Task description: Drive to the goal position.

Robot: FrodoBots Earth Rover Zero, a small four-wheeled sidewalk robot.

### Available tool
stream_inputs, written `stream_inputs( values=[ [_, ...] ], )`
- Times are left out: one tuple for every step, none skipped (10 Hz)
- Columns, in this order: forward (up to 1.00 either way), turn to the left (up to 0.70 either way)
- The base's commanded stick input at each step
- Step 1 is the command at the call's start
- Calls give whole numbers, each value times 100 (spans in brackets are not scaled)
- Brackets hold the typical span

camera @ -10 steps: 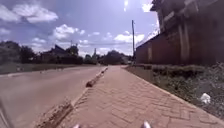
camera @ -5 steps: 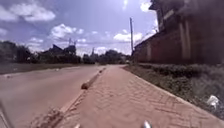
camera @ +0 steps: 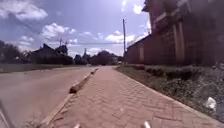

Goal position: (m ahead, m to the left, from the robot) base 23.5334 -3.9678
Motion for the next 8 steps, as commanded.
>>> stream_inputs(
  values=[
    [50, 0],
    [50, 0],
    [50, 0],
    [50, 0],
    [50, 0],
    [50, 0],
    [50, 0],
    [50, 0]
  ],
)
